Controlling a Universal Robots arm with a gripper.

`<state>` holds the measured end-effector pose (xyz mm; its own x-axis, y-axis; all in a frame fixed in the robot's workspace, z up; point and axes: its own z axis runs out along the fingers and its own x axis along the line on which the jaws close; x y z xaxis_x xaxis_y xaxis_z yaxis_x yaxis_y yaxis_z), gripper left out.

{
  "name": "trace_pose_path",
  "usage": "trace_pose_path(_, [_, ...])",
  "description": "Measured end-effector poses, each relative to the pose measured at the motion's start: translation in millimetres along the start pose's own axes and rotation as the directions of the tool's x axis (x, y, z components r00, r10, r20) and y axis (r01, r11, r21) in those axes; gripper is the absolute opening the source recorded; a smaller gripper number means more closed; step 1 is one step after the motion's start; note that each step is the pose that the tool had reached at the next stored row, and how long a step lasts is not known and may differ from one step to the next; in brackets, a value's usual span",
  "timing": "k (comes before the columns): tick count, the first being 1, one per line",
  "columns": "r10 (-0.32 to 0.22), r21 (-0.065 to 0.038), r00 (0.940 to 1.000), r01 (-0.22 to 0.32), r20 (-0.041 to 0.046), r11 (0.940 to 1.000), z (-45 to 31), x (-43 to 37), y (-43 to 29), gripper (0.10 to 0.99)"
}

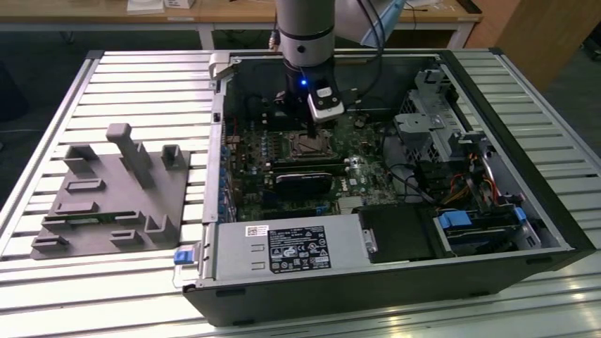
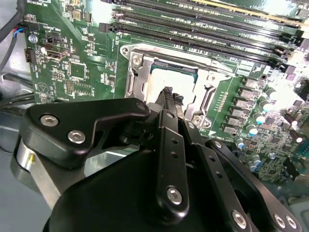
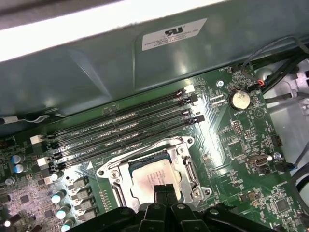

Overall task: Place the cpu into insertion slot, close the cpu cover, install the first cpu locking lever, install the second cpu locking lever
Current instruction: 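Install the second cpu locking lever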

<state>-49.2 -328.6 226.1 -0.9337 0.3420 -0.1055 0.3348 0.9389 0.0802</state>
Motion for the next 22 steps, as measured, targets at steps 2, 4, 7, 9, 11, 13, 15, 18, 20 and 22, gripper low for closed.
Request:
trace_pose_path(2, [0.000,0.000,1.0000,0.000,0.0000,1.0000,-3.2,-0.3,0.3,0.106])
trace_pose_path(4, [0.000,0.000,1.0000,0.000,0.0001,1.0000,-4.0,-0.5,0.1,0.106])
trace_pose_path(7, [0.000,0.000,1.0000,0.000,0.0002,1.0000,-4.3,-1.6,-2.6,0.106])
trace_pose_path(9, [0.000,0.000,1.0000,0.000,0.0001,1.0000,-4.4,-3.2,-6.8,0.106])
trace_pose_path(11, [0.000,0.000,1.0000,0.000,0.0001,1.0000,-4.6,-5.3,-11.3,0.106])
trace_pose_path(13, [0.000,0.000,1.0000,0.000,0.0001,1.0000,-4.7,-7.8,-16.2,0.106])
trace_pose_path(15, [0.000,0.000,1.0000,0.000,0.0001,1.0000,-4.8,-10.3,-20.4,0.106])
trace_pose_path(18, [0.000,0.000,1.0000,0.000,0.0000,1.0000,-4.8,-14.4,-26.1,0.106])
trace_pose_path(20, [0.000,0.001,1.0000,0.000,-0.0002,1.0000,-4.8,-17.3,-29.9,0.106])
trace_pose_path(22, [0.000,0.000,1.0000,0.000,-0.0002,1.0000,-4.9,-18.8,-33.2,0.106])
